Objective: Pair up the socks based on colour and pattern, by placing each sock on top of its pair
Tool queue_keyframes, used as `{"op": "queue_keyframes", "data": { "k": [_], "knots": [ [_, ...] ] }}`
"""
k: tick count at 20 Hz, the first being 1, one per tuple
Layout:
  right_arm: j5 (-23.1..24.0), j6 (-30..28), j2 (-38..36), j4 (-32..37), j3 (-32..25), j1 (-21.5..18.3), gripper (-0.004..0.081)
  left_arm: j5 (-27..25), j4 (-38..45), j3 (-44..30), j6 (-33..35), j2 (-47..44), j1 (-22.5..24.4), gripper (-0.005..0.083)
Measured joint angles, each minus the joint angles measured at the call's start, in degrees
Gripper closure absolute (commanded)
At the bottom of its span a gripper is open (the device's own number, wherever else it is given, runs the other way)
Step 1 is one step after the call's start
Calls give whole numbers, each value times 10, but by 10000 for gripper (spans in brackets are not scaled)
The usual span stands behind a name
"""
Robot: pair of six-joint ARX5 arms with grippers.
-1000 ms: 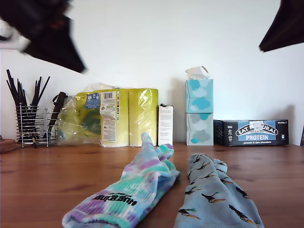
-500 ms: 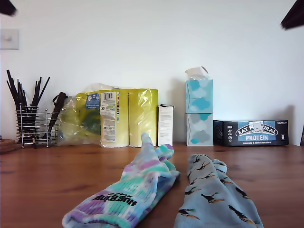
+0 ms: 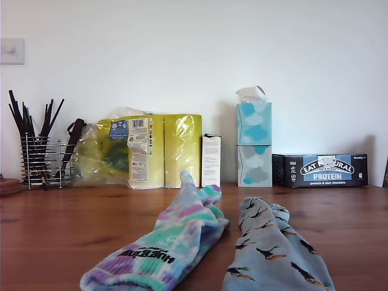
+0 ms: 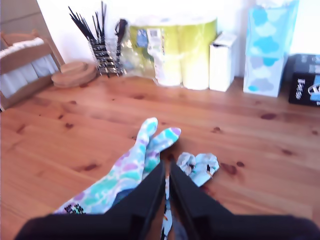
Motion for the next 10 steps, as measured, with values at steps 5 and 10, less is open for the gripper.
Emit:
{"op": "queue_keyframes", "data": {
  "k": [5,10],
  "knots": [
    [0,0,6,-28,0,0,783,0,-54,0,-2,17,-2,797],
    [0,0,8,-46,0,0,783,0,-57,0,-2,17,-2,797]
  ]
}}
